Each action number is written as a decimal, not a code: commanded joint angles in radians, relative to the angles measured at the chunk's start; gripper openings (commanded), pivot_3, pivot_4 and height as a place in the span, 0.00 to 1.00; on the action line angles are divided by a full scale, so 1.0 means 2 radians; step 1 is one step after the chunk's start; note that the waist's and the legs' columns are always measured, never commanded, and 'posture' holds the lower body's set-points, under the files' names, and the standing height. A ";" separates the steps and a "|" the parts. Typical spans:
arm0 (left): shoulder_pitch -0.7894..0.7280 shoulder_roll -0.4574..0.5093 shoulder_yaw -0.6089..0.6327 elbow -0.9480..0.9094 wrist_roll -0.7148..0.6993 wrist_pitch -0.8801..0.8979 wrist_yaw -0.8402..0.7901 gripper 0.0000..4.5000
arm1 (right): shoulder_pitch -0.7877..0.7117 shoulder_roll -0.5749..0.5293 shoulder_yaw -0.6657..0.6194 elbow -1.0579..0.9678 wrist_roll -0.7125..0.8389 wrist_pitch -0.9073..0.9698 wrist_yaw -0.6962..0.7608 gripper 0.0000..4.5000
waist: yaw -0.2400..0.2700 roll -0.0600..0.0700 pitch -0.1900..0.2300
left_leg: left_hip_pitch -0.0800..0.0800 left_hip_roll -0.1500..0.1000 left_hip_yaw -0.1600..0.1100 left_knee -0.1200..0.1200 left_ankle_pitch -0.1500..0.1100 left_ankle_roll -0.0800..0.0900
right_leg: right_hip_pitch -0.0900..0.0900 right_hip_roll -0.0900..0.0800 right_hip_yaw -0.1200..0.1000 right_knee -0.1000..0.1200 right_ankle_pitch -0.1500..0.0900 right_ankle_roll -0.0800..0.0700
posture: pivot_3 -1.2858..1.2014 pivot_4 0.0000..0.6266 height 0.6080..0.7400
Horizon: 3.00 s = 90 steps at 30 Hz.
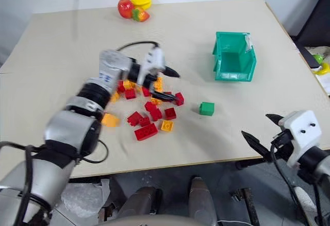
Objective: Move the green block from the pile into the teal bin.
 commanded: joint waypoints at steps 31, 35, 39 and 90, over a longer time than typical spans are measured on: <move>0.431 0.131 0.128 -0.604 -0.239 0.296 0.093 1.00 | -0.319 0.207 0.331 0.178 -0.106 0.102 -0.207 1.00 | -0.011 0.001 -0.001 | -0.001 0.001 -0.001 0.000 0.000 -0.001 | -0.001 0.000 -0.001 -0.001 0.001 -0.001 | 0.52 0.24 1.00; 0.428 0.135 0.123 -0.601 -0.242 0.294 0.089 1.00 | -0.316 0.217 0.326 0.169 -0.114 0.096 -0.208 0.75 | -0.011 0.001 -0.001 | -0.001 0.001 0.000 0.000 0.000 -0.001 | -0.001 0.000 0.000 -0.001 0.001 -0.001 | 0.52 0.24 1.00; 0.422 0.138 0.117 -0.592 -0.243 0.290 0.085 1.00 | -0.320 0.221 0.321 0.153 -0.116 0.080 -0.201 0.46 | -0.012 0.001 -0.001 | -0.001 0.001 0.000 0.000 0.000 -0.001 | -0.001 0.000 0.000 -0.001 0.001 -0.001 | 0.52 0.24 1.00; 0.425 0.170 0.146 -0.492 -0.218 0.195 0.139 1.00 | -0.362 -0.018 0.286 0.366 -0.134 -0.258 0.264 1.00 | -0.023 0.002 -0.001 | -0.001 0.003 0.004 0.000 -0.001 0.000 | -0.002 0.001 -0.001 -0.005 0.004 0.000 | 0.52 0.24 1.00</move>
